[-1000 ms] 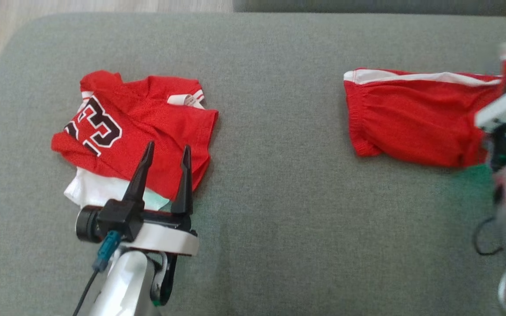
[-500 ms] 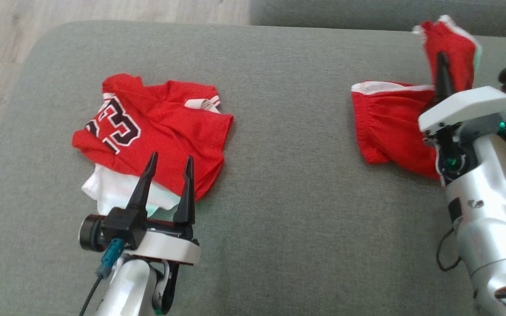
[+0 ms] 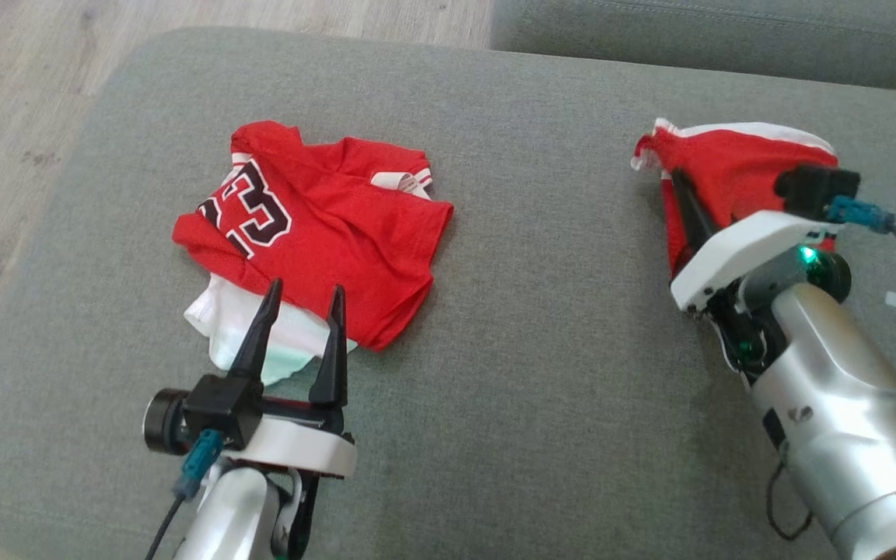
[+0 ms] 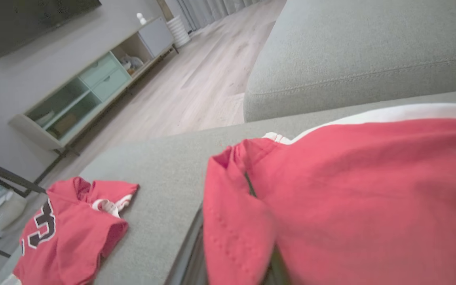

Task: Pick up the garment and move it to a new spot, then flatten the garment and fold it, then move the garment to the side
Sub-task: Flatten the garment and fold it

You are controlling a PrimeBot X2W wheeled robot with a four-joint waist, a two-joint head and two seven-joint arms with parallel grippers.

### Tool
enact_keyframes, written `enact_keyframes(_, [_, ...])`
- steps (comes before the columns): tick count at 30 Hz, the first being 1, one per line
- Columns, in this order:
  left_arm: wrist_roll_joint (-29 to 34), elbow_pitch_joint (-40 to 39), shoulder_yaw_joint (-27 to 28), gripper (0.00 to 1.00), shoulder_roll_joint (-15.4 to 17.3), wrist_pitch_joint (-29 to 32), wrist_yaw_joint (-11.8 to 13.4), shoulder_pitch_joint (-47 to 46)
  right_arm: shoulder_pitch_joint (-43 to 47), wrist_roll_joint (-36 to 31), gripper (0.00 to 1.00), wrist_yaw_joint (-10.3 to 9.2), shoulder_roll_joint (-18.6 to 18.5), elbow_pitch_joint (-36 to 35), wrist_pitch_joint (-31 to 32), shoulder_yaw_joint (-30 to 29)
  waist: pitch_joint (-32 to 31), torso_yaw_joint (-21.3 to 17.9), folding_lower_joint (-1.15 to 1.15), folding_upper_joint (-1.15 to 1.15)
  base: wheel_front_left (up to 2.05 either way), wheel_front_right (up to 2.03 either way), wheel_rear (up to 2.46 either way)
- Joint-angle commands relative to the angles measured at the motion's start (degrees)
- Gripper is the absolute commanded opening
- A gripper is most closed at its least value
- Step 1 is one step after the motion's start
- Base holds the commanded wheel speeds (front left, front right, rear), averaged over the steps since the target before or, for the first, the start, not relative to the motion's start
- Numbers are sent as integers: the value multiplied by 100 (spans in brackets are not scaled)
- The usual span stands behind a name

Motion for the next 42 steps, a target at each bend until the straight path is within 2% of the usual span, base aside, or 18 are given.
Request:
enact_keyframes(1, [-8, -153, 166, 100, 50, -55, 32, -51, -35, 43, 0, 39, -71, -103, 27, 323, 2, -2, 0, 0, 0, 0, 0])
enact_keyframes(6, [-1, -154, 139, 100, 50, -55, 34, -78, 11, 78, 0, 39, -259, -7, 129, 1130, 29, -56, 0, 0, 0, 0, 0])
enact_keyframes(7, [3, -158, 137, 100, 50, -55, 31, -92, 4, 90, 31, 39, -293, 8, 146, 1277, 33, -83, 0, 0, 0, 0, 0])
enact_keyframes(8, [20, -157, 134, 100, 51, -55, 21, -107, 7, 138, 100, 39, -309, 21, 190, 1415, 32, -111, 0, 0, 0, 0, 0])
enact_keyframes(11, [57, -150, 158, 100, 63, -55, -1, -171, -32, 228, 100, 39, -410, 0, 157, 1767, 15, -227, 0, 0, 0, 0, 0])
enact_keyframes(20, [80, -207, 318, 100, 80, -55, -16, -310, -137, 788, 100, 39, -700, -358, -311, 1862, -206, -714, 0, 0, 0, 0, 0])
enact_keyframes(27, [83, -417, 464, 100, 72, -55, -7, -365, -103, 1035, 100, 39, -1087, -803, -781, 1371, -404, -1118, 0, 0, 0, 0, 0])
enact_keyframes(31, [81, -541, 567, 100, 67, -55, 13, -326, -13, 694, 100, 39, -1130, -969, -1119, 791, -457, -1312, 0, 0, 0, 0, 0])
enact_keyframes(34, [62, -633, 615, 100, 62, -55, 31, -224, 254, 250, 100, 39, -886, -1170, -1212, 112, -475, -1411, 0, 0, 0, 0, 0])
enact_keyframes(36, [14, -696, 631, 100, 58, -55, 49, -106, 559, -196, 100, 39, -598, -1516, -1222, -524, -475, -1464, 0, 0, 0, 0, 0])
enact_keyframes(38, [-23, -751, 622, 100, 55, -55, 72, 15, 1027, -868, 100, 39, -240, -1980, -1224, -1089, -466, -1478, 0, 0, 0, 0, 0])
enact_keyframes(39, [-66, -795, 575, 100, 53, -55, 99, 129, 1567, -1538, 100, 39, 182, -2493, -1225, -1598, -464, -1465, 0, 0, 0, 0, 0])
enact_keyframes(42, [-123, -860, 527, 100, 52, -55, 172, 282, 2316, -2258, 100, 39, 559, -3178, -1225, -2138, -459, -1434, 0, 0, 0, 0, 0])
